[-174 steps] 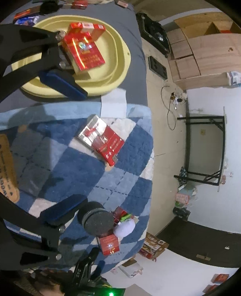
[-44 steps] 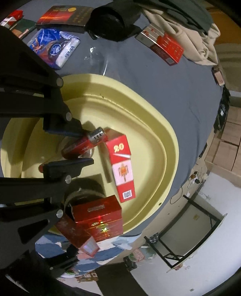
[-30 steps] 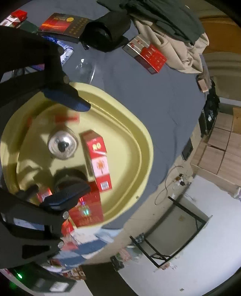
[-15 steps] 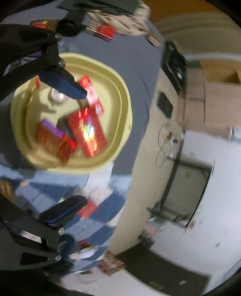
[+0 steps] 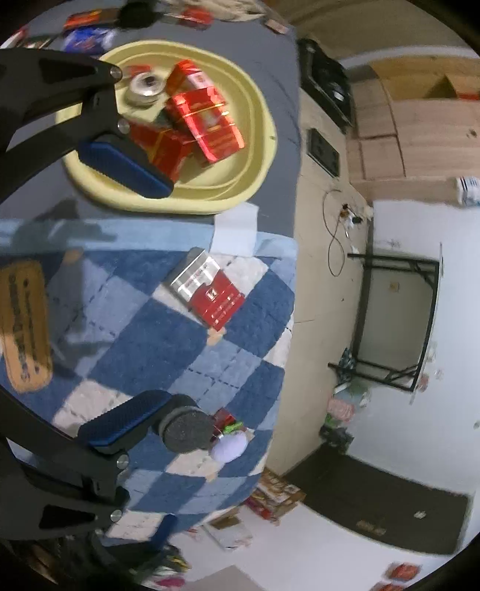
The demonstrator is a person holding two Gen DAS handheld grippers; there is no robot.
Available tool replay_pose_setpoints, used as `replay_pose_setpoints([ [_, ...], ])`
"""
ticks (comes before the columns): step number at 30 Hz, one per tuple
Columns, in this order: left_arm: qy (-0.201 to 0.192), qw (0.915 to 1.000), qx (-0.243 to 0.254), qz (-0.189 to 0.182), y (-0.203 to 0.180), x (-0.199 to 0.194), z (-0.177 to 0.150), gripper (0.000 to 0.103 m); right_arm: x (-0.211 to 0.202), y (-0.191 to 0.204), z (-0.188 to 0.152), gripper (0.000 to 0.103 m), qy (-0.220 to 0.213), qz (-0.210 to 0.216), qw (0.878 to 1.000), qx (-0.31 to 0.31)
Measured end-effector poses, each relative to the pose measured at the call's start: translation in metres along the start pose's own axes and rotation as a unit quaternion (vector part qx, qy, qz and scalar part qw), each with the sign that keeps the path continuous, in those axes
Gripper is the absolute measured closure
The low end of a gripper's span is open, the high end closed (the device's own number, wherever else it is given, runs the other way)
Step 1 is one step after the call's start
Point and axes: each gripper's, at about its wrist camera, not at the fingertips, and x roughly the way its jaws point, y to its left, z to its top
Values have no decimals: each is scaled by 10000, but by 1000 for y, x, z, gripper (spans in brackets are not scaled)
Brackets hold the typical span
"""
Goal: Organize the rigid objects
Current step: 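Move both grippers back over the rug toward the remaining red pack and puck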
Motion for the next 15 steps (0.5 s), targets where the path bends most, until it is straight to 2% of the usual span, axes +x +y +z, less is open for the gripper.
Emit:
replay_pose_setpoints([
  [2, -5, 10000, 4, -80, -6, -1, -5, 0, 0, 0, -2, 0, -17, -42, 10000, 61],
  [5, 22, 9994, 342, 92, -12, -1, -12, 0, 5, -2, -4, 0, 51, -31, 9999, 135],
  [15, 99, 9997, 170, 119, -2, 11, -12, 0, 37, -6, -1, 0, 187, -39, 9996, 211],
])
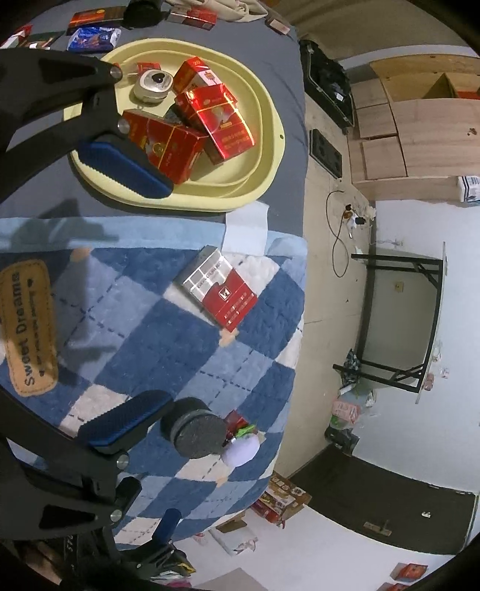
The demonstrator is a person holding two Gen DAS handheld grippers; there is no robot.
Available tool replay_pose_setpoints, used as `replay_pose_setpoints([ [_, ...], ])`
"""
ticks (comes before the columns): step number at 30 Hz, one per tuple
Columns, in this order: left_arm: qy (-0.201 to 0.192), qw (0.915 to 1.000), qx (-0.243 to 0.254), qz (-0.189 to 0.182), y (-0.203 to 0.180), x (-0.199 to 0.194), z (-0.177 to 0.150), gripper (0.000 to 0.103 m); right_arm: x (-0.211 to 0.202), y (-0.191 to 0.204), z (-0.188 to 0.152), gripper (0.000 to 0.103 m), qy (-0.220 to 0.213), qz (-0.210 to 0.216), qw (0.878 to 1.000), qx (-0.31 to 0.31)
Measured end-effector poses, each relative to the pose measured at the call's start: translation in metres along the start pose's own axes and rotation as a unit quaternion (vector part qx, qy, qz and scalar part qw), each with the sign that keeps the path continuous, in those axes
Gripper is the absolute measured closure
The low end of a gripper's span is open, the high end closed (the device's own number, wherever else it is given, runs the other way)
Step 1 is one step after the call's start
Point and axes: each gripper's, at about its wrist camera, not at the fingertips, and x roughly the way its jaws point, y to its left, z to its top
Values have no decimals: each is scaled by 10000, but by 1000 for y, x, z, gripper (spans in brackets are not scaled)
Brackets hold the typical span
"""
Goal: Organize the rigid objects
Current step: 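Move both grippers back over the rug toward the remaining red pack and puck, then grasp a red pack with the left gripper while the right grasps the black puck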
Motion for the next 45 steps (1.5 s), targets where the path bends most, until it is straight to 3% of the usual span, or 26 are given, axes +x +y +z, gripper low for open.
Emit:
replay_pose_setpoints([
  [6, 80, 9997, 213, -1, -4, 14, 2, 0, 18, -8, 1, 0, 62, -38, 9999, 143],
  [11, 153, 9969, 776, -63, -15, 39, 9, 0, 42, -13, 4, 0, 75, -126, 9998, 115],
  [19, 606, 9813, 1814, -215, -26, 103, 15, 0, 85, -18, 7, 0, 65, 72, 10000, 20],
  [22, 664, 9792, 1909, -199, -25, 124, 17, 0, 100, -16, 10, 0, 116, 114, 9997, -165],
  [28, 604, 9839, 1678, -72, -18, 151, 27, 0, 124, -15, 12, 0, 200, 80, 9996, -181],
  [30, 549, 9876, 1469, -8, -13, 151, 27, 7, 130, -16, 13, 1, 164, 39, 9997, -190],
  [32, 512, 9890, 1385, 124, -12, 148, 25, 18, 133, -15, 13, 10, 125, 41, 9997, -198],
  [34, 460, 9899, 1312, 292, -11, 143, 25, 37, 137, -15, 14, 28, 147, -17, 9997, -208],
  [39, 504, 9907, 1259, -93, -22, 128, 23, 77, 136, -13, 12, 32, 184, 36, 9996, -190],
  [45, 470, 9813, 1864, 93, -33, 135, 29, 73, 132, -21, 9, 32, 219, 92, 9997, 9],
])
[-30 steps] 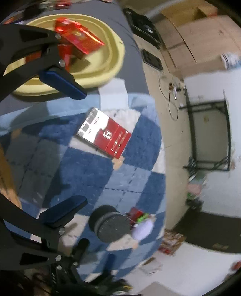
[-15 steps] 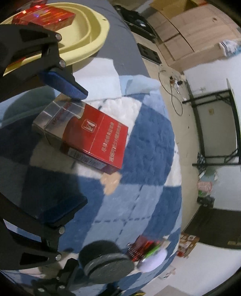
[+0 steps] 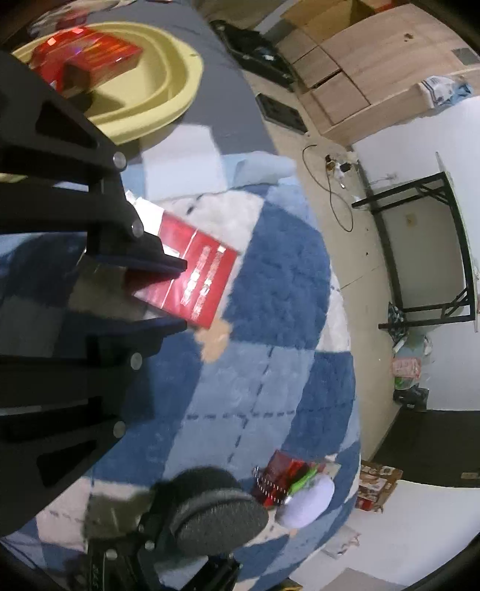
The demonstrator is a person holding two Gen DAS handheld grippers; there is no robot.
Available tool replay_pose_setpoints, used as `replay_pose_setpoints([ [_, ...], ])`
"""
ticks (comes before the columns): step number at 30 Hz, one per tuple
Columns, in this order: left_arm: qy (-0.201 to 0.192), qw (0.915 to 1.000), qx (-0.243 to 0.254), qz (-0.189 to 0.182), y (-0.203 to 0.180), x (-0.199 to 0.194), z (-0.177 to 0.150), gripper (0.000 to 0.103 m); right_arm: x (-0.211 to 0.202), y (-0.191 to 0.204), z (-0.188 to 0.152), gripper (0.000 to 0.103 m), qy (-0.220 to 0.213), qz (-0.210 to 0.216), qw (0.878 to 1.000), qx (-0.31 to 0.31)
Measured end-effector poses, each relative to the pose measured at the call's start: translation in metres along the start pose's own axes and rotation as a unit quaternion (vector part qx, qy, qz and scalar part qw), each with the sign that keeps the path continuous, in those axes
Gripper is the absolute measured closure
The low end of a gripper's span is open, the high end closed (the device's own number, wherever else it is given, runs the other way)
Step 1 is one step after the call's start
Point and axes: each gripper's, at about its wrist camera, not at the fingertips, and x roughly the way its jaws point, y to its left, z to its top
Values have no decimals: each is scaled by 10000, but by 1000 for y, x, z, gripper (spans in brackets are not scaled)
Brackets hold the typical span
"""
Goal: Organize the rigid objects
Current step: 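Grasp a red pack with the left gripper while the right grasps the black puck, then carry the red pack and black puck over the yellow tray and open both grippers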
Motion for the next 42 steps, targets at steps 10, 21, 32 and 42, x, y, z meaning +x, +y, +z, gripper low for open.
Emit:
replay_pose_setpoints([
  [10, 228, 9993, 300, -78, 19, 17, 16, 45, 7, 0, -3, 32, 52, 3, 10000, 21],
  [21, 309, 9982, -492, -139, 39, 28, 2, 53, 6, -2, -5, 32, 12, 48, 9999, 105],
  [32, 124, 9973, -687, -225, 26, -36, -9, 78, -19, -4, 0, 36, -264, -28, 9995, 199],
  [42, -1109, 9834, -1435, 14, 5, -191, -31, 78, -74, 20, -8, 36, -810, 120, 9966, 65],
])
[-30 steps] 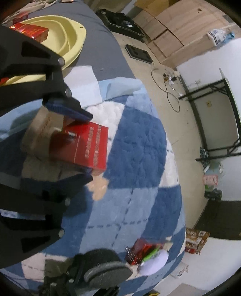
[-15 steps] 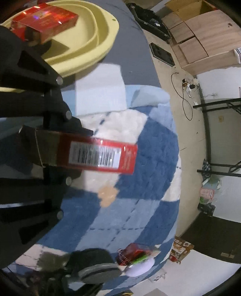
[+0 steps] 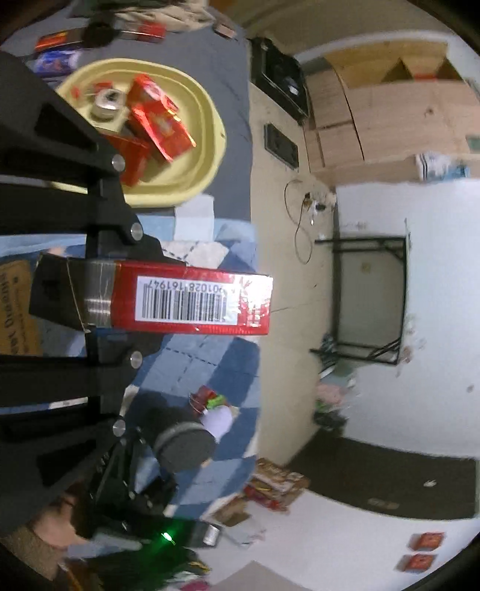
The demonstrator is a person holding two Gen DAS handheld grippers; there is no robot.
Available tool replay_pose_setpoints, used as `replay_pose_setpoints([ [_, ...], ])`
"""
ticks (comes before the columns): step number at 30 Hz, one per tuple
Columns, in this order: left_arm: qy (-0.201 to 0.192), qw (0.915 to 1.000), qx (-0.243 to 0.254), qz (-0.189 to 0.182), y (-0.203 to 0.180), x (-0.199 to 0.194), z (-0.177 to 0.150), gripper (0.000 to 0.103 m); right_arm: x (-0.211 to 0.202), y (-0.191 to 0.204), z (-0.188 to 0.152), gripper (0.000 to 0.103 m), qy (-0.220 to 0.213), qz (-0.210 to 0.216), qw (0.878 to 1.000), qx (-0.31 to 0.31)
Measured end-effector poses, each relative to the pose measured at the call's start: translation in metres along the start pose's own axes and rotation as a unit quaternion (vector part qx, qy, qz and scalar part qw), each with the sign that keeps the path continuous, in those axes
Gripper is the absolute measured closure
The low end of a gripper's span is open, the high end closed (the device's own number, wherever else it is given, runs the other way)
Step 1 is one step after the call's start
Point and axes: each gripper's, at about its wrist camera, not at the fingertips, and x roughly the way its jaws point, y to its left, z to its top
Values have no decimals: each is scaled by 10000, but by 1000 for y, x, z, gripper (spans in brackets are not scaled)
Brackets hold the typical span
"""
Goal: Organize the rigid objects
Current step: 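Carry the red pack and black puck over the yellow tray and open both grippers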
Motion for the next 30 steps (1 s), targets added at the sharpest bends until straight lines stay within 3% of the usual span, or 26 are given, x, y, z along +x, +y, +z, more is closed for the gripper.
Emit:
replay_pose_setpoints([
  [4, -99, 9987, -430, 264, 18, -16, -17, 78, -17, 9, -15, 36, 55, -11, 9997, -249],
  [7, -130, 9977, -480, 458, 28, -17, -18, 78, -25, 22, -19, 36, 126, -77, 9984, -550],
  [11, -299, 9957, -804, 340, 44, -28, -15, 78, -31, 38, -21, 36, 255, -135, 9967, -756],
  [17, -367, 9947, -890, 360, 52, -31, -16, 78, -25, 55, -15, 36, 387, -162, 9943, -979],
  [22, -234, 9914, -1195, 480, 93, -31, -17, 78, -18, 77, 10, 36, 244, 99, 9944, -1021],
  [23, -166, 9887, -1423, 442, 110, -31, -20, 78, -16, 80, 12, 36, 212, 162, 9944, -1020],
  [25, -1, 9746, -2193, 456, 156, -27, -31, 78, -15, 95, 21, 36, 119, 339, 9939, -1039],
  [30, 480, 9577, -2641, 1040, 214, -16, -45, 78, -2, 137, 33, 36, 161, 939, 9898, -1055],
])
